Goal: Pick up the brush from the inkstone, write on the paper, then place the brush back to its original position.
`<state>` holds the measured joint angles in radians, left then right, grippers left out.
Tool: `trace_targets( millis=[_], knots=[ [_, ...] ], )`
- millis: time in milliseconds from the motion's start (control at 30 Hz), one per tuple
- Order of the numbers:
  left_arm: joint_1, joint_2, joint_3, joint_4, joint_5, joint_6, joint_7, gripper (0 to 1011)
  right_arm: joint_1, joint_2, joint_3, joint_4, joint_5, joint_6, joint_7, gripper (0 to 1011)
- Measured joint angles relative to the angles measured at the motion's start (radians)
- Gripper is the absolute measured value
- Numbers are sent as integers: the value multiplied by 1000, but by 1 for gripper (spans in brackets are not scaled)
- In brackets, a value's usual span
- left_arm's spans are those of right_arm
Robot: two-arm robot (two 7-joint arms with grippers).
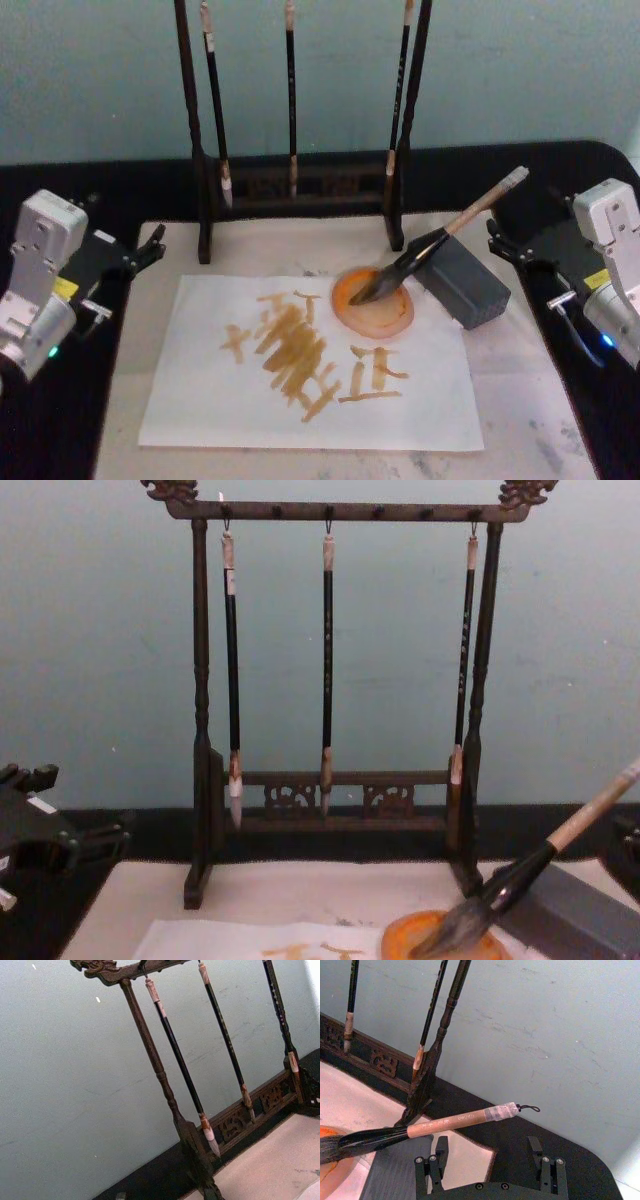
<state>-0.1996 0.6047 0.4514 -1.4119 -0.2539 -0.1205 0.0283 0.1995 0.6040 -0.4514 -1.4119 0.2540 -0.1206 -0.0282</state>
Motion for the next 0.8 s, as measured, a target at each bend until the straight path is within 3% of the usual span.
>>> trace_targets(
  millis=[800],
  knots=[
    [0,0,0,0,0,0,0,1010,0,1,0,0,0,0,0,1000]
  ],
)
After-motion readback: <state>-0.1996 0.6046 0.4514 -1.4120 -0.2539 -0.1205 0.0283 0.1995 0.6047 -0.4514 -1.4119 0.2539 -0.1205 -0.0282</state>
